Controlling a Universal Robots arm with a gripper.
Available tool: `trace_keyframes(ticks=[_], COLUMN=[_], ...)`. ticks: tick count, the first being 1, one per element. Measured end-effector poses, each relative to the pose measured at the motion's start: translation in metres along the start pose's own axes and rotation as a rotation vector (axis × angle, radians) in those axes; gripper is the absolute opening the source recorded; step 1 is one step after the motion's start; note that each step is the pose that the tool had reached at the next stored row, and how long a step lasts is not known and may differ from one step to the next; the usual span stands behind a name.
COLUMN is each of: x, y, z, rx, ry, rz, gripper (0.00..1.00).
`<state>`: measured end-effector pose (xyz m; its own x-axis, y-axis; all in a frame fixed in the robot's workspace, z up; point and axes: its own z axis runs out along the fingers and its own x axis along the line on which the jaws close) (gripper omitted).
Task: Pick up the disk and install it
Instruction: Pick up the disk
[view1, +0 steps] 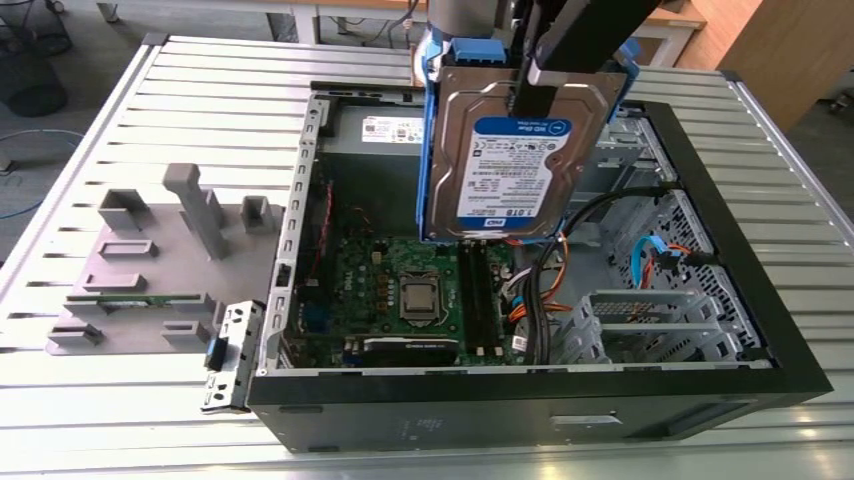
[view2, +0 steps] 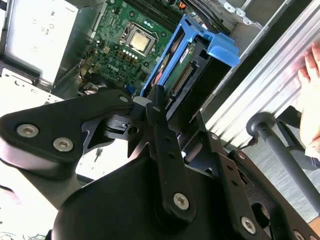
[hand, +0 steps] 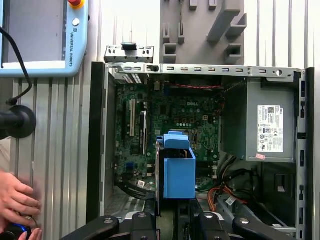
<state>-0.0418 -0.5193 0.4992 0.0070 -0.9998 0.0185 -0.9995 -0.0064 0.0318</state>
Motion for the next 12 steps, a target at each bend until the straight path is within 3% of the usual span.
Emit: trace_keyframes(ticks=[4,10,11,12], x=[0.0041,0.0048,0.0049,0.0049], y=[0.0001,0.0000,-0.0002,-0.0003], z=[0.0006,0.0007,0.0008,0.0010], rx=[-0.0001,-0.0001,-0.0043,-0.0129], ry=[0.0000,0.0006,0.0005,0.0004], rz=[0.000,0.001,0.000,0.000], gripper=[0.35,0.35,0.35,0.35])
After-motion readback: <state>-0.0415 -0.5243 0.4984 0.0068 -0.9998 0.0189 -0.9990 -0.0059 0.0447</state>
